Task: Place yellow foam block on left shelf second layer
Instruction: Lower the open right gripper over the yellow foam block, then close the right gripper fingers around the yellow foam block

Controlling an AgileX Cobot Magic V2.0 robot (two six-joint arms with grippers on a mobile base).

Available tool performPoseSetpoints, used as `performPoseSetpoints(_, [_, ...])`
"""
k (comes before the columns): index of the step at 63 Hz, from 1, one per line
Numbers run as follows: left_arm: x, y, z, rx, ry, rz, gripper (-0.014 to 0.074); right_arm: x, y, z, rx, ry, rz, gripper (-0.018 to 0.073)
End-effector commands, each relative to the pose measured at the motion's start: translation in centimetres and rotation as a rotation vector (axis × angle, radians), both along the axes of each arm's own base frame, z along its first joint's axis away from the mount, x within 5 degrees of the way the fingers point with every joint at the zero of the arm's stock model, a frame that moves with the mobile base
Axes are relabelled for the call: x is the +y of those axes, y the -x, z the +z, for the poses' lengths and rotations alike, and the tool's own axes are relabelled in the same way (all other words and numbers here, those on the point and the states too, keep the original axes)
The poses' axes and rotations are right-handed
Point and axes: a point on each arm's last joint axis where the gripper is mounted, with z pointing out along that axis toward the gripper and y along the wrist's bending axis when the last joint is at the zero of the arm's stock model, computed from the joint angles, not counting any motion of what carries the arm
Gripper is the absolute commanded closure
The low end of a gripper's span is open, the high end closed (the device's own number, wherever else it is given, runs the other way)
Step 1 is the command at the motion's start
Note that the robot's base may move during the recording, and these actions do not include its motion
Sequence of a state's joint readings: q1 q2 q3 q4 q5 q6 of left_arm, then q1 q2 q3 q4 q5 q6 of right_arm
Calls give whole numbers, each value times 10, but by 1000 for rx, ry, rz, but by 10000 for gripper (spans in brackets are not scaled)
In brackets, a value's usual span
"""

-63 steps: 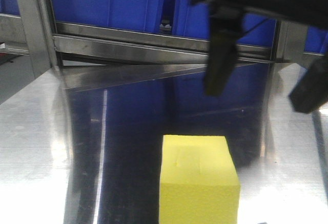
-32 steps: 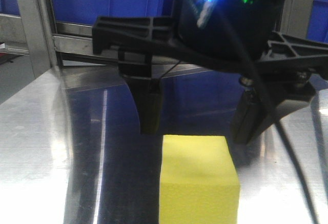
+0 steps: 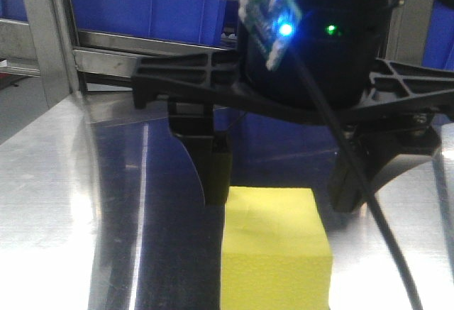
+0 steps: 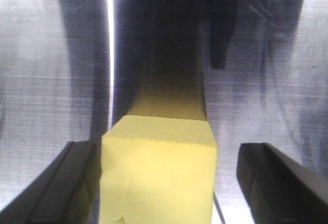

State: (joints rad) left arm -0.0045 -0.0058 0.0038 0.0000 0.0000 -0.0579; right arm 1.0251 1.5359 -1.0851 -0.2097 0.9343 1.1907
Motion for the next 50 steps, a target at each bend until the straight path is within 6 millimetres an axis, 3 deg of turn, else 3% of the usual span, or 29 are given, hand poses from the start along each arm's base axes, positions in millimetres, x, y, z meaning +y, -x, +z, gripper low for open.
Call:
performPoseSetpoints(1, [0,1,0,-76,9,1,472,2,-4,18,-67,-54,13,-73])
performPoseSetpoints(50, [0,1,0,-76,9,1,472,10,-5,3,-26,-58,8,-73])
